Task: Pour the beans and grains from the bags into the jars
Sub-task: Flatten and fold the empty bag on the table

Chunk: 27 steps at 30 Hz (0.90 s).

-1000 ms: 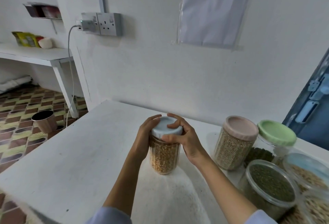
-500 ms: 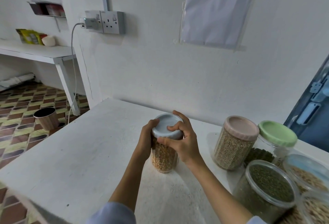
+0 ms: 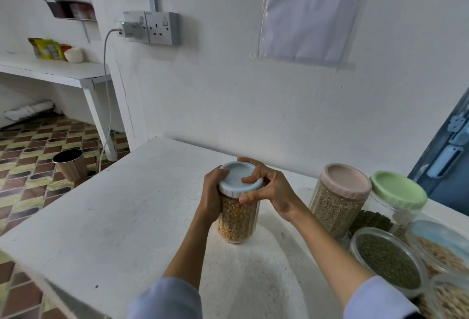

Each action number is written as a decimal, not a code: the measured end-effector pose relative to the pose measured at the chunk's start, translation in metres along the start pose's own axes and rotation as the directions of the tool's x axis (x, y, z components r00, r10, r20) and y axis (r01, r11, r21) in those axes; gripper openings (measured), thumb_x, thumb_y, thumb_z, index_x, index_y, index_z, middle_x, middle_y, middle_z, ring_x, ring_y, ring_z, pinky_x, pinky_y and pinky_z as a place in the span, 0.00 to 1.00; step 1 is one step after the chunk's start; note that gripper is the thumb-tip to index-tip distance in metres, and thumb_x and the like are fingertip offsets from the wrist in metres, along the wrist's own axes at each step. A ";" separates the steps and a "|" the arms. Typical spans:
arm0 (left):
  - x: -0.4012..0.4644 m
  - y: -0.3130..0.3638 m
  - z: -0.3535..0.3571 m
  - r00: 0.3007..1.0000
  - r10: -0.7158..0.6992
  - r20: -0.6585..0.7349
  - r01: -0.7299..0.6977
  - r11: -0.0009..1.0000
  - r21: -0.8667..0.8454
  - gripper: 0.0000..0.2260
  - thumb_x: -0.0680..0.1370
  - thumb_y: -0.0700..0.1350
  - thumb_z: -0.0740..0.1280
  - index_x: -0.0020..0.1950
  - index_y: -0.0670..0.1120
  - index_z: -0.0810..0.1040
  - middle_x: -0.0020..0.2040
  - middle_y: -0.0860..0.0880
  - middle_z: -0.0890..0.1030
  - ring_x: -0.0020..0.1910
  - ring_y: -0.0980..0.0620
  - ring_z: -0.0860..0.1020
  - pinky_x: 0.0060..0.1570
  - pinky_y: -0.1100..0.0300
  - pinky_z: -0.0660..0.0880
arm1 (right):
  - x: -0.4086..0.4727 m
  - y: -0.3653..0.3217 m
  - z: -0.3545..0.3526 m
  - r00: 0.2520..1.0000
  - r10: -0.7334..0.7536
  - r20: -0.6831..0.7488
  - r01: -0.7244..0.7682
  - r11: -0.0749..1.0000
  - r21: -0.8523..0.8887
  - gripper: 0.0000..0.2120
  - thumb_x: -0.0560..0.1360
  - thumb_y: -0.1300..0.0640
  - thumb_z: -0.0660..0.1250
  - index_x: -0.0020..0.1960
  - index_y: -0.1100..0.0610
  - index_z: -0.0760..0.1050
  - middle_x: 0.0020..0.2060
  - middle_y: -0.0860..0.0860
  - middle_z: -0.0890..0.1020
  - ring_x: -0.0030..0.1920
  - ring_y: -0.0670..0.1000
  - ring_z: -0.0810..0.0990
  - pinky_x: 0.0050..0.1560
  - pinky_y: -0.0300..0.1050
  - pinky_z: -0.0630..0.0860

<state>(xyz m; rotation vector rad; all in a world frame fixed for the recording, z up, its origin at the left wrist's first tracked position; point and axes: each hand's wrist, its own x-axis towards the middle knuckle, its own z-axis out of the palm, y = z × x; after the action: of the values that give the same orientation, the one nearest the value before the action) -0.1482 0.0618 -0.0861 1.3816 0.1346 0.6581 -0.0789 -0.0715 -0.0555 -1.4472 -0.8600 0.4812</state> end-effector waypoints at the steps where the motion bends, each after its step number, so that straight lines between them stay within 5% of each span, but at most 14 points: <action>1: 0.001 -0.001 -0.001 1.000 -0.016 -0.008 0.015 1.000 -0.015 0.15 0.70 0.53 0.59 0.42 0.45 0.79 0.36 0.51 0.83 0.38 0.57 0.80 0.38 0.65 0.76 | 0.001 0.000 -0.002 1.000 0.012 0.028 -0.012 1.000 0.013 0.18 0.55 0.72 0.78 0.33 0.55 0.74 0.59 0.43 0.80 0.60 0.45 0.77 0.55 0.40 0.76; 5: 0.006 -0.003 -0.004 0.992 -0.108 -0.061 0.106 0.994 -0.034 0.23 0.68 0.58 0.60 0.49 0.40 0.79 0.48 0.39 0.80 0.49 0.42 0.78 0.48 0.54 0.76 | 0.007 0.001 -0.008 0.992 0.039 0.117 -0.042 0.999 0.018 0.17 0.51 0.68 0.77 0.32 0.54 0.73 0.60 0.45 0.80 0.61 0.47 0.77 0.55 0.41 0.75; 12: 0.010 0.004 -0.004 0.987 -0.155 -0.031 0.153 0.988 -0.033 0.17 0.72 0.53 0.59 0.46 0.42 0.80 0.43 0.44 0.83 0.45 0.47 0.80 0.44 0.58 0.76 | 0.019 -0.003 -0.016 0.963 0.058 0.263 -0.057 0.998 -0.012 0.18 0.53 0.71 0.74 0.30 0.50 0.75 0.64 0.49 0.77 0.65 0.51 0.74 0.55 0.42 0.74; 17: 0.002 0.007 0.002 0.978 -0.209 -0.018 0.206 0.973 -0.105 0.27 0.81 0.57 0.47 0.49 0.42 0.81 0.45 0.44 0.85 0.46 0.47 0.82 0.46 0.59 0.78 | 0.014 -0.016 -0.016 0.974 0.082 0.209 -0.028 0.968 -0.249 0.23 0.53 0.63 0.78 0.44 0.49 0.77 0.63 0.46 0.75 0.64 0.49 0.72 0.56 0.41 0.74; 22: 0.000 0.011 0.007 0.976 -0.208 -0.060 0.196 0.967 -0.165 0.28 0.82 0.57 0.46 0.45 0.42 0.80 0.37 0.47 0.85 0.39 0.52 0.83 0.39 0.62 0.78 | 0.016 -0.042 0.003 0.989 0.114 0.099 0.004 0.633 -0.774 0.39 0.59 0.46 0.81 0.66 0.45 0.67 0.59 0.49 0.66 0.60 0.49 0.68 0.62 0.46 0.71; 27: -0.001 0.014 0.011 0.955 -0.254 -0.152 0.226 0.957 -0.180 0.22 0.83 0.53 0.52 0.39 0.44 0.79 0.32 0.49 0.82 0.38 0.51 0.79 0.43 0.58 0.74 | 0.008 -0.050 0.015 0.999 0.000 0.047 0.045 0.238 -0.970 0.44 0.60 0.30 0.72 0.68 0.51 0.65 0.61 0.51 0.69 0.61 0.51 0.71 0.62 0.50 0.69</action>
<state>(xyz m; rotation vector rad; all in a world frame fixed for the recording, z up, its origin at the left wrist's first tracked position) -0.1494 0.0524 -0.0714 1.1296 0.3765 0.5707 -0.0957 -0.0614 -0.0063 -2.6042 -1.3172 -0.1888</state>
